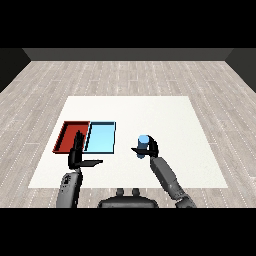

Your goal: Pick the blue can and put it in the blue box

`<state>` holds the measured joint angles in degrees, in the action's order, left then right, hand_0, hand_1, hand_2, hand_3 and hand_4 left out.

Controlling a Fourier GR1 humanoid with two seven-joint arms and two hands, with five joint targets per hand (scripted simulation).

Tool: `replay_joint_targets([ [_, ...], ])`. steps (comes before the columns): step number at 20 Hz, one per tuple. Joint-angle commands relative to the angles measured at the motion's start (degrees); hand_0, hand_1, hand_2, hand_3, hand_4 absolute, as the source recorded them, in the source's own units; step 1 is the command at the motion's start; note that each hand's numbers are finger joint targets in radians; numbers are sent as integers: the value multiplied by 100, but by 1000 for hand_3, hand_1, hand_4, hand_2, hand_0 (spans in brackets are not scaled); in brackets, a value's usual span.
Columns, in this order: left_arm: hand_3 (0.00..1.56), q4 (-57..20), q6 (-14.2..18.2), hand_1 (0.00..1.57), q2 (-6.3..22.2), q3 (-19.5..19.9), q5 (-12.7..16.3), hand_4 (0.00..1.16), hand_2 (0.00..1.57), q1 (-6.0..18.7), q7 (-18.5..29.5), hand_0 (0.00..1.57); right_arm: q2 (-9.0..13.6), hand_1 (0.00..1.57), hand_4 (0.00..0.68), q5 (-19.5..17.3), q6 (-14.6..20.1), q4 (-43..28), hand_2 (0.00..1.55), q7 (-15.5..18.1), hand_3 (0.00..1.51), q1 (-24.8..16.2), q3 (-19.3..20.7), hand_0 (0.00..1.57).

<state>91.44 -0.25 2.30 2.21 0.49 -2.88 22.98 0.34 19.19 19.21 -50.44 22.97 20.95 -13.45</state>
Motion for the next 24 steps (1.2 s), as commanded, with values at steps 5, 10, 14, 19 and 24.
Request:
replay_joint_targets([
  [5,0,-453,10,0,15,91,-29,0,0,374,115,0,166,1451,477,-546,398,-921,1470,43,1348,-297,-367,1451],
  [10,0,10,-15,0,-64,-232,-56,0,0,112,-267,0,44,1459,518,-890,545,-1374,1480,-258,1354,-115,-530,1459],
  [14,0,-739,14,0,-195,-353,-210,0,0,640,-104,0,-33,1464,525,-783,892,-1373,1486,-535,1387,445,-783,1464],
  [19,0,-235,518,0,-227,-1101,-98,0,0,389,-346,0,-33,1448,539,-1014,622,-2001,1471,-640,1353,145,-834,1448],
  [24,0,-340,321,0,-229,-911,-88,0,0,599,-421,0,151,1444,563,-1040,120,-2053,1467,-700,1342,152,-348,1444],
])
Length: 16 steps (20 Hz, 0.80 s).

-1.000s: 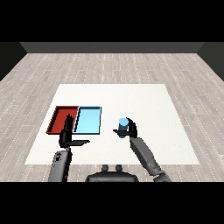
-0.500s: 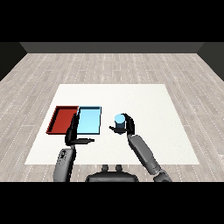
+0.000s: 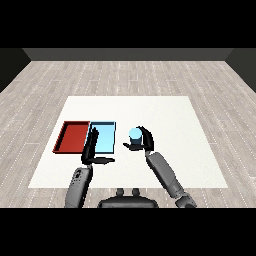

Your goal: Pick the blue can and put it in the blue box

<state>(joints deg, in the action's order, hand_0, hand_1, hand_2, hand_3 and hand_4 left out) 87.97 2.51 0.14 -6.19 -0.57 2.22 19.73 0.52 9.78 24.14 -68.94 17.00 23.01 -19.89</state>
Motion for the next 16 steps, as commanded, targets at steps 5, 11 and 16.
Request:
replay_joint_targets([
  [5,0,-109,403,0,-14,-651,201,0,0,175,-204,0,481,1444,563,112,-996,-73,1467,54,1342,9,782,1444],
  [11,0,-549,274,0,-14,-409,556,0,0,823,-382,0,129,1469,564,-265,-946,-217,1466,-49,1377,26,834,1469],
  [16,0,-459,492,0,-14,-918,654,0,0,851,-393,0,264,1446,562,-348,-1363,-60,1469,-10,1383,76,1101,1446],
])
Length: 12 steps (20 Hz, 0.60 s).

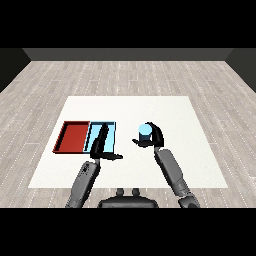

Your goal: Pick the blue can and put it in the blue box

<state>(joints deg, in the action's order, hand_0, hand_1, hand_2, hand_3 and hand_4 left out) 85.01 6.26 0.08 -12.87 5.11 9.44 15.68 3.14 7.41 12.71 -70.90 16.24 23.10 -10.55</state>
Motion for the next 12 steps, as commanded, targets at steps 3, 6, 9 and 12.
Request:
replay_joint_targets([
  [3,0,-699,374,0,-8,-555,112,0,0,327,563,0,-226,1445,571,-210,-43,-113,1473,-134,1391,165,107,1445],
  [6,0,-275,383,0,-8,-536,-37,0,0,240,108,0,-306,1441,561,-113,92,-236,1467,-270,1386,318,-59,1441],
  [9,0,-388,471,0,-8,-680,261,0,0,352,-4,0,-310,1458,551,-16,237,-232,1467,-34,1375,4,-516,1458],
  [12,0,-1621,595,0,-8,-741,480,0,0,1027,459,0,-312,1443,554,-101,365,-496,1463,-331,1371,-19,-707,1443],
])
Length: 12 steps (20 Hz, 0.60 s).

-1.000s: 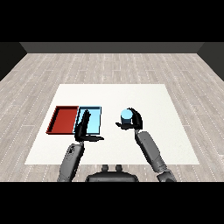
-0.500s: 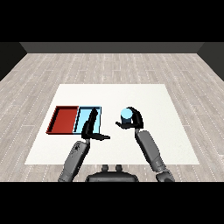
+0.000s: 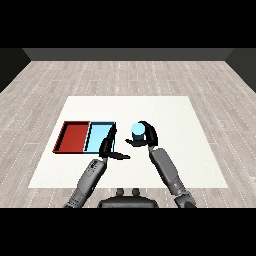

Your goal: Pick the blue can and put it in the blue box

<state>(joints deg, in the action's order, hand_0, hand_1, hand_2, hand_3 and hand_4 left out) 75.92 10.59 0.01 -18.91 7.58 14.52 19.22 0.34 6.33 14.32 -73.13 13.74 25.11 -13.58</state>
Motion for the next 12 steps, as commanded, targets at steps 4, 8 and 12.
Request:
replay_joint_targets([
  [4,0,-1153,655,0,-1,-539,541,0,0,742,366,0,-33,1433,559,132,-125,-6,1463,21,1370,46,-93,1433],
  [8,0,-722,876,0,-1,-917,769,0,0,612,103,0,-34,1444,560,270,12,-82,1469,12,1382,49,-297,1444],
  [12,0,-825,374,0,-1,-435,697,0,0,771,-11,0,-34,1435,553,122,-11,-484,1460,-82,1357,-188,-461,1435],
])
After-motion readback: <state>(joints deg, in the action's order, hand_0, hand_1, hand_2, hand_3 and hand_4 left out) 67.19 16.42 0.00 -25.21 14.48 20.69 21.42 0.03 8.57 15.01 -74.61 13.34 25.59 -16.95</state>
